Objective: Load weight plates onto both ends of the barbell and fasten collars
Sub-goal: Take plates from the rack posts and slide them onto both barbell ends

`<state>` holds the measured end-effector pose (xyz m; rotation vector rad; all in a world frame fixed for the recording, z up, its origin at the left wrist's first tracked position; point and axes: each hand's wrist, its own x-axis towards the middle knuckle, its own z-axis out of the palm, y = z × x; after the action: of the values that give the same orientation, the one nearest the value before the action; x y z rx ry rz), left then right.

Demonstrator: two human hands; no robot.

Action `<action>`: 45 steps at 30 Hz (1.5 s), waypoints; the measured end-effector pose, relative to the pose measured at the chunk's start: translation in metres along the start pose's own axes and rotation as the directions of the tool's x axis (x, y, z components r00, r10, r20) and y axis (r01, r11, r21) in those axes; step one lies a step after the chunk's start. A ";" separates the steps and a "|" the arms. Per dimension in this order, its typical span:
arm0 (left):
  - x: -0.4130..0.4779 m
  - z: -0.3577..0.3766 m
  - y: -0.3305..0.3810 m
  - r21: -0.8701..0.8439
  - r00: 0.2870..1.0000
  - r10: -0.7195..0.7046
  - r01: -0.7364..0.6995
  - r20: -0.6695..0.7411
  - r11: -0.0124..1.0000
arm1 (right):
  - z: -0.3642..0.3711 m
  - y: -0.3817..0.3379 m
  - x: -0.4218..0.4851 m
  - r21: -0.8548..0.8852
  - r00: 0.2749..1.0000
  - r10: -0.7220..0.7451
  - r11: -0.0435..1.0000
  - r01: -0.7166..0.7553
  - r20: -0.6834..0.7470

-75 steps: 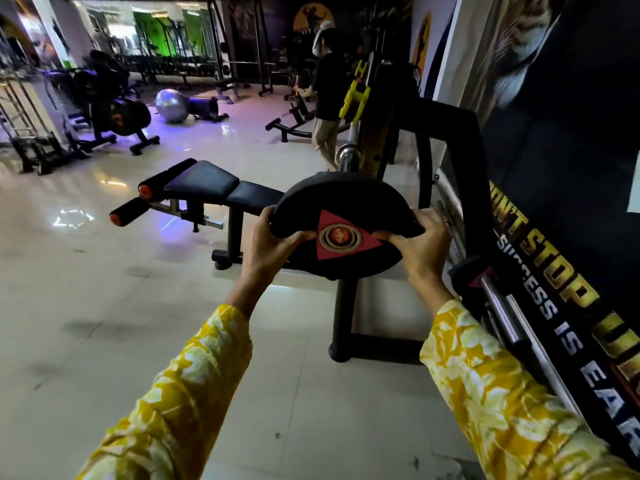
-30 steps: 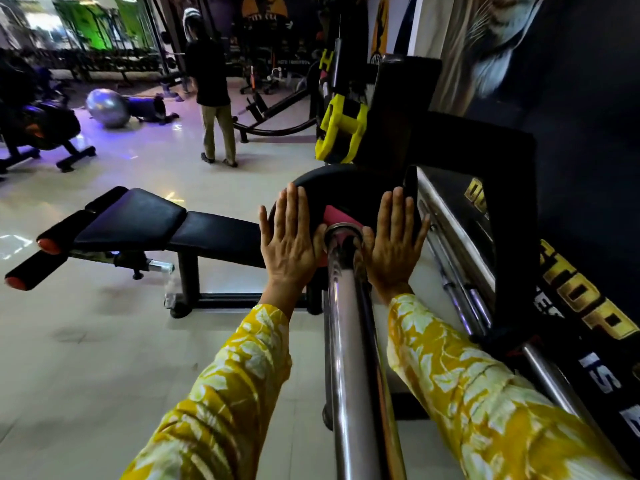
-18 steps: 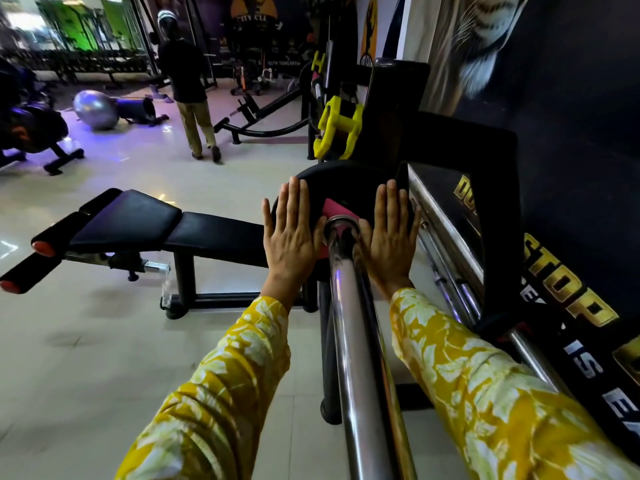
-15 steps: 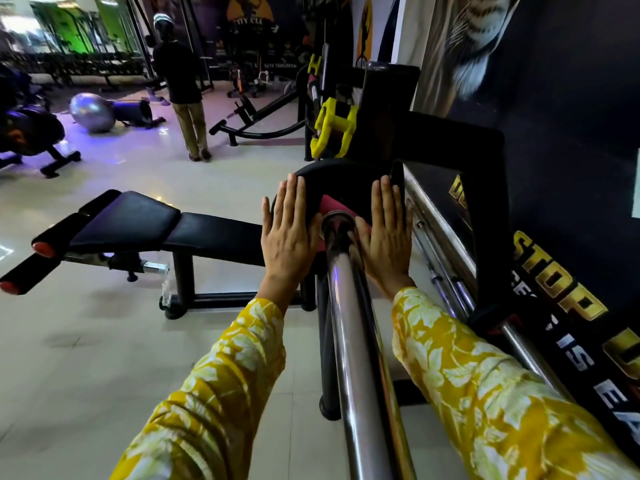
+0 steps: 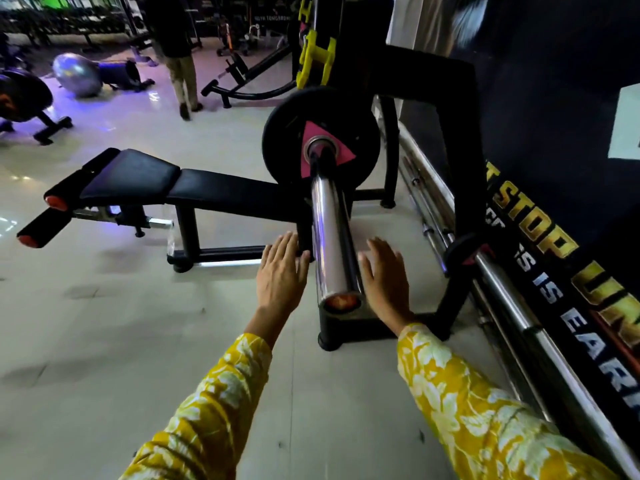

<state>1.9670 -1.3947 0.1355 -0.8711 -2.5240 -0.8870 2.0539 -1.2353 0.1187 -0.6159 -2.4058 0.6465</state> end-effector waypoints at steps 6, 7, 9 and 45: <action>-0.086 0.027 0.047 0.047 0.989 -0.082 0.076 0.121 0.996 | -0.020 0.036 -0.084 0.023 0.993 0.048 0.998 -0.051 0.103; -0.098 0.036 0.056 0.044 0.990 -0.071 0.066 0.118 0.997 | -0.028 0.047 -0.096 0.021 0.995 0.053 0.998 -0.055 0.088; -0.119 0.053 0.077 0.044 0.983 -0.082 0.076 0.165 0.996 | -0.048 0.071 -0.117 0.017 0.992 0.077 0.997 -0.079 0.098; 0.009 0.420 0.284 -0.173 0.832 0.043 0.064 0.553 0.983 | -0.095 0.435 0.035 -0.140 0.903 0.377 0.925 -0.354 0.206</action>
<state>2.1008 -0.9415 -0.0489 -1.3432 -2.9650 -0.9973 2.2074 -0.8485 -0.0446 -1.1102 -2.5693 0.7929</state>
